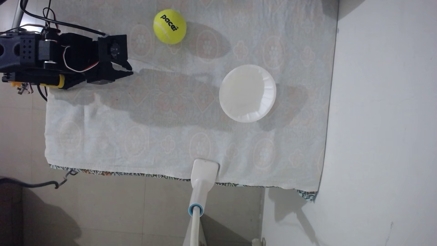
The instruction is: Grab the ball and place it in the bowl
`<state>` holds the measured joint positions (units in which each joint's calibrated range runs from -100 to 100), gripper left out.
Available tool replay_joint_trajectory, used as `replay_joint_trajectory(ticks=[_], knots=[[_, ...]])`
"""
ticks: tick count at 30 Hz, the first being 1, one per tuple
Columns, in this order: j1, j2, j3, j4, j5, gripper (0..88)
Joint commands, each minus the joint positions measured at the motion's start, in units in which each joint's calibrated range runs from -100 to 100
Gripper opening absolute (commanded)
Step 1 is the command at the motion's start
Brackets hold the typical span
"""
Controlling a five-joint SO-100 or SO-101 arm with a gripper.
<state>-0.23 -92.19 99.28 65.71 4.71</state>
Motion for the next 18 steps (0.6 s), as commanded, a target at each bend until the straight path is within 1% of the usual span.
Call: replay_joint_trajectory(ticks=[1, 18], knots=[[-0.2, 0.5, -1.1, -0.4, 0.2, 1.2], [-0.5, 0.5, -1.1, -0.4, 0.4, 0.2]])
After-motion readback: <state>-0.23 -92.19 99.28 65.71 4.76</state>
